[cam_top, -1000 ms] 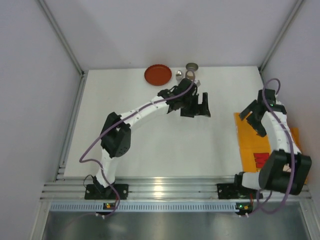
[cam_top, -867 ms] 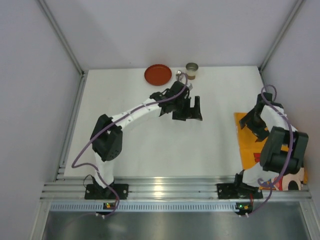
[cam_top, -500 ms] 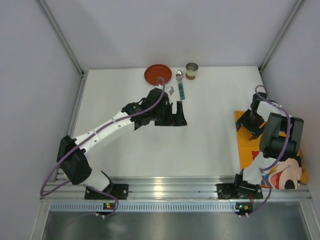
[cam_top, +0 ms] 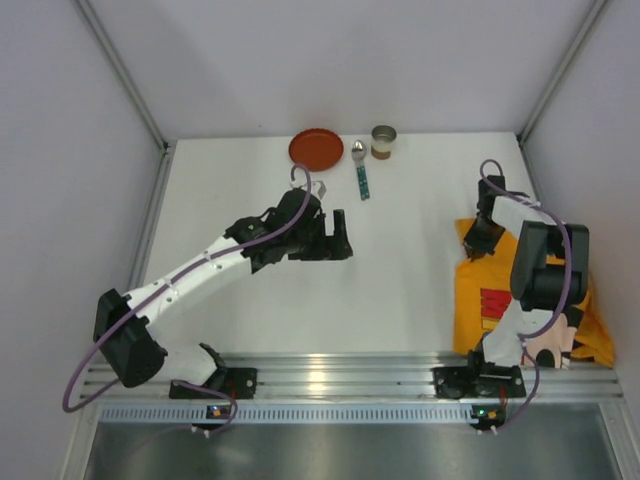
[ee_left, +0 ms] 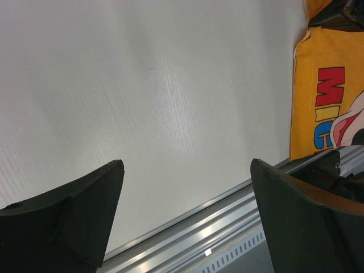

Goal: Set the dinner table for one person

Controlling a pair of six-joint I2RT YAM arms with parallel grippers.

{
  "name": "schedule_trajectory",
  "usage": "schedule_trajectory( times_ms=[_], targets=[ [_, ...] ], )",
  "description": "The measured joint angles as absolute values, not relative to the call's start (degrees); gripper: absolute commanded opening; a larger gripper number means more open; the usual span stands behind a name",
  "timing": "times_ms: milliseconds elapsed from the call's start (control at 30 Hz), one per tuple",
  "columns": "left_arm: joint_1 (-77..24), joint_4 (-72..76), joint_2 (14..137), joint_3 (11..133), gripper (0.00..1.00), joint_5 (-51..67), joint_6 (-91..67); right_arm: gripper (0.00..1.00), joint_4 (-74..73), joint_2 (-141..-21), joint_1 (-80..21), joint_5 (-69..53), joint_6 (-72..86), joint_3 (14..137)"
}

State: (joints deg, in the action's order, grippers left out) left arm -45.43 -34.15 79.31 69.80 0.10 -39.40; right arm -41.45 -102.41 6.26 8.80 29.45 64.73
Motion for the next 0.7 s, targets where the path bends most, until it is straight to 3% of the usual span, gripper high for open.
schedule_trajectory(
  times_ms=[433,700],
  targets=[
    [-45.3,-40.6,71.1,68.4,0.98,-8.9,-40.2,0.0,-37.5,-107.2,-24.9,-13.7,50.6,70.3],
    [-45.0,-44.3,64.5,65.5,0.98,-12.8,-41.9,0.0,-30.4,-112.0,-34.9,-23.5,68.6,79.7]
  ],
)
